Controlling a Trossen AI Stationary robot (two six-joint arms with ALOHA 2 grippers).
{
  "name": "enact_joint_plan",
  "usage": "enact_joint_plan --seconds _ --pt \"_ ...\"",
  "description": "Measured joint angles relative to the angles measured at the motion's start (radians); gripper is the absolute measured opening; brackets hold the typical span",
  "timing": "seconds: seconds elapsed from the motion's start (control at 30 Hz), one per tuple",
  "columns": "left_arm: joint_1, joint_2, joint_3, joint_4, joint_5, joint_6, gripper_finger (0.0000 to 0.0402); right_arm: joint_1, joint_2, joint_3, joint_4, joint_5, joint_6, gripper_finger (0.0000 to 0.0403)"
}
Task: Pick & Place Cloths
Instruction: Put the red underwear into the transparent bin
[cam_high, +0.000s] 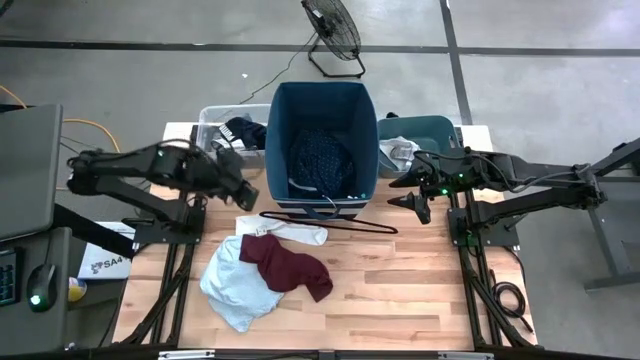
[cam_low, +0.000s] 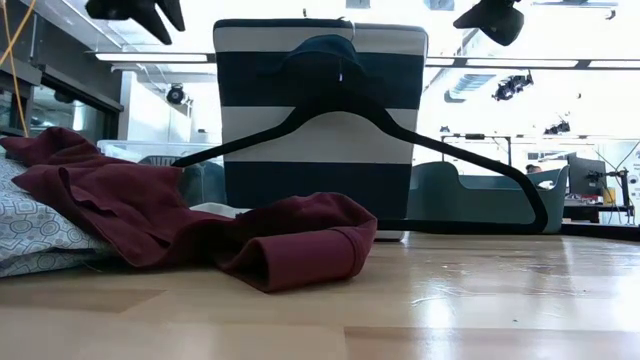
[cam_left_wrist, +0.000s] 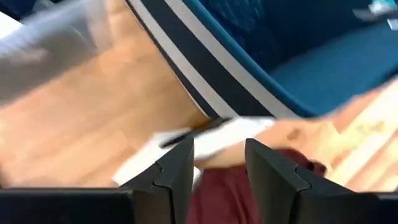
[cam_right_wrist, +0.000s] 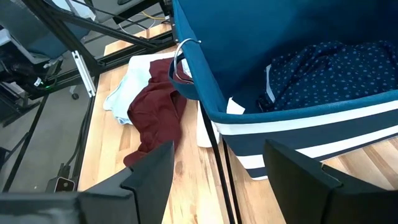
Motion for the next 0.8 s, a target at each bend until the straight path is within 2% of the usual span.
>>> enact_joint_plan --seconds 0.17,0.33,0.63,0.8 --pt "-0.123 0.094 0.000 0.005 0.014 -0.098 0.0140 0.000 0.000 0.000 0.000 0.000 0.000 0.0237" --pt "-0.208 0.187 -0.001 0.027 0.086 -0.162 0.0140 0.000 0.000 0.000 0.000 0.000 0.000 0.0237" --pt "-0.239 0.321 0.000 0.190 0.168 -0.172 0.0140 0.000 0.000 0.000 0.000 0.000 0.000 0.0237" --pt "-0.238 0.394 0.000 0.220 0.217 -0.150 0.0140 0.000 0.000 0.000 0.000 0.000 0.000 0.0237"
